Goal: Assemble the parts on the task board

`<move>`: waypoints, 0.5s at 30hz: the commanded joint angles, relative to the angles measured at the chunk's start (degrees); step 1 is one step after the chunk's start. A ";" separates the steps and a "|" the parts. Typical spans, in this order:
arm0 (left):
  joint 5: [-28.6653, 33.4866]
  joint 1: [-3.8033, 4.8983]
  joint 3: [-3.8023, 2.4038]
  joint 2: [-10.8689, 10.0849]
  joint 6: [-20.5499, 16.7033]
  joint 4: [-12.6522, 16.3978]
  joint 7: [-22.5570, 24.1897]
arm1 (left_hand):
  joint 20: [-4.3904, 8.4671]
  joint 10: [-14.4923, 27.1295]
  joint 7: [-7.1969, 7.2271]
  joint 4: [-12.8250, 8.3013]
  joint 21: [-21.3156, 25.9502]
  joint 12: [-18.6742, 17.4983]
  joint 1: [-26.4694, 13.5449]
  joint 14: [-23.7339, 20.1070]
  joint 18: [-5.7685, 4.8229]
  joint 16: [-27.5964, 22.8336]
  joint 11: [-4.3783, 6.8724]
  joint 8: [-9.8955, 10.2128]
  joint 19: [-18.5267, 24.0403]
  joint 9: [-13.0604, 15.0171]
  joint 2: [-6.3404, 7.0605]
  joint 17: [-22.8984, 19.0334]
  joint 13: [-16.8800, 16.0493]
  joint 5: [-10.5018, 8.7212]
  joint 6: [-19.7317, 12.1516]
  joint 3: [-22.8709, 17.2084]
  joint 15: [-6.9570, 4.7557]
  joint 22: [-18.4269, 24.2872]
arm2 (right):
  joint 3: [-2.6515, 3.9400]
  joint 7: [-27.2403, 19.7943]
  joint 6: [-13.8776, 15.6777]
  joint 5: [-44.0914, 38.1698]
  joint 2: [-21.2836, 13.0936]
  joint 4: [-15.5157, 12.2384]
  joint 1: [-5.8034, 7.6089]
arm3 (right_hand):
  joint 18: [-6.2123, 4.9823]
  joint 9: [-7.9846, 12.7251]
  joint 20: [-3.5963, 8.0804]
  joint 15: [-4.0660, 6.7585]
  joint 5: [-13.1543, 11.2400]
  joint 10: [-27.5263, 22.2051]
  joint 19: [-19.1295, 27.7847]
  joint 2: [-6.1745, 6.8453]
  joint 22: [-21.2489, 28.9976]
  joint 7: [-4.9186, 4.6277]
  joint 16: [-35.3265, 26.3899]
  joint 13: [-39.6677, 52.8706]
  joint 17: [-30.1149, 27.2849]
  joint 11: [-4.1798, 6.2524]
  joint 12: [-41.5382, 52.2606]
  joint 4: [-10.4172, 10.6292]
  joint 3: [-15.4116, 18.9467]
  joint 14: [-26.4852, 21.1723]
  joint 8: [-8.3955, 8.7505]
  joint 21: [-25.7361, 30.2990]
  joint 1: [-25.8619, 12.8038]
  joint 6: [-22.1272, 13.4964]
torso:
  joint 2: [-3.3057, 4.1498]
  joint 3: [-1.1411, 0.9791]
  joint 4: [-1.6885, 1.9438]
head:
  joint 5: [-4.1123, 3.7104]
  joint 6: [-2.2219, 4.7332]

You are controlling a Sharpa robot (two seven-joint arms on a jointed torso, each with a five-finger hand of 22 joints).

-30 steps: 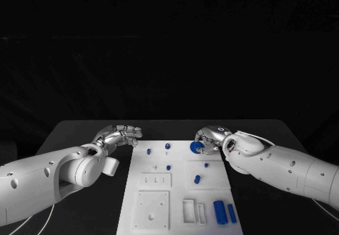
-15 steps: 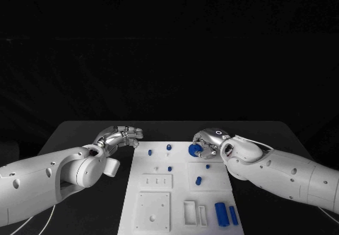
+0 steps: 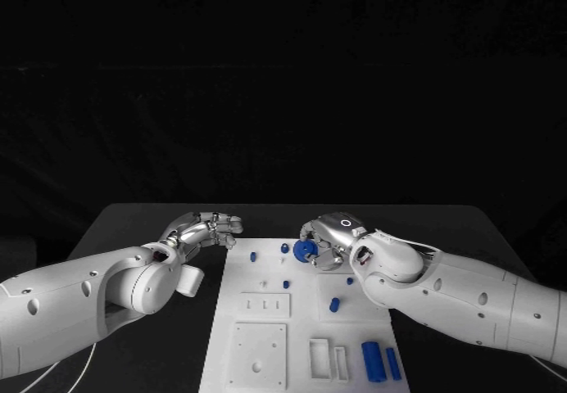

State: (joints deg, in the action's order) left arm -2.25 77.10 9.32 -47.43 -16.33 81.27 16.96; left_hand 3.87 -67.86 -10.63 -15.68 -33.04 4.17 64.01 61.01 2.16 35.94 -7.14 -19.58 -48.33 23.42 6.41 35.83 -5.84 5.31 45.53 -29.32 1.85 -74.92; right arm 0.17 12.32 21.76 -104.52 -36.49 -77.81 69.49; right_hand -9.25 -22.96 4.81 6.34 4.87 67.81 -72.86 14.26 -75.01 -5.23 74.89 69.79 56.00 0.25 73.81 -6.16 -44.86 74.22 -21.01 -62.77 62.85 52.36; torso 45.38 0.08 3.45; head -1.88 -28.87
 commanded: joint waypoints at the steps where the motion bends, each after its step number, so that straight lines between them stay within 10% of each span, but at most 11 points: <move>1: -0.19 0.13 -0.05 -0.01 0.23 0.16 0.37 | 0.06 0.06 -0.16 0.09 -0.34 -0.24 -0.64 -0.32 0.82 -0.22 -0.34 0.23 0.54 -0.09 -0.08 0.07 0.07 0.27 -0.04 -0.13 -0.07 -0.98 | 0.02 1.07 1.60 -4.21 1.04 -0.38 0.02 | -5.75 -1.63 0.31 0.29 -0.20 0.32 -0.19 0.64 -0.75 -0.64 -0.30 0.07 0.10 0.25 -0.33 0.00 -0.48 0.14 -0.10 -0.36 -0.08 4.49 | 0.05 0.03 0.14 | 0.27 0.03; 15: -0.19 0.15 -0.06 0.19 0.18 0.36 0.33 | 0.08 0.05 -0.14 0.03 -0.37 -0.22 -0.54 -0.31 0.87 -0.23 -0.32 0.20 0.56 -0.10 -0.12 0.08 0.06 0.38 -0.04 -0.22 -0.08 -0.98 | -1.06 0.92 1.72 -5.78 6.69 3.04 0.20 | -5.75 -1.66 0.31 0.28 -0.54 -0.10 -0.22 1.07 -0.74 -0.66 -0.45 -0.38 0.14 0.24 -0.84 0.40 -0.82 0.19 0.05 -0.38 -0.08 4.42 | 0.14 0.02 0.02 | 1.02 0.11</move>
State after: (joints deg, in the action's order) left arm -2.25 77.10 9.31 -47.41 -16.36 81.49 16.94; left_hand 4.09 -67.86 -10.62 -15.68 -33.04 4.17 64.01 61.01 2.23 35.94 -7.14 -19.58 -48.11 23.37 6.41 35.83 -5.84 5.31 45.53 -29.32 1.85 -74.91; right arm -0.82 13.14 23.08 -108.45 -30.07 -75.06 69.70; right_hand -9.26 -22.97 4.79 6.43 4.60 67.99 -72.87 14.73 -75.01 -5.13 74.66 69.46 56.05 0.42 73.20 -5.70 -45.31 74.33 -20.89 -62.77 62.84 52.49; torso 45.47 0.16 3.46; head -0.84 -28.76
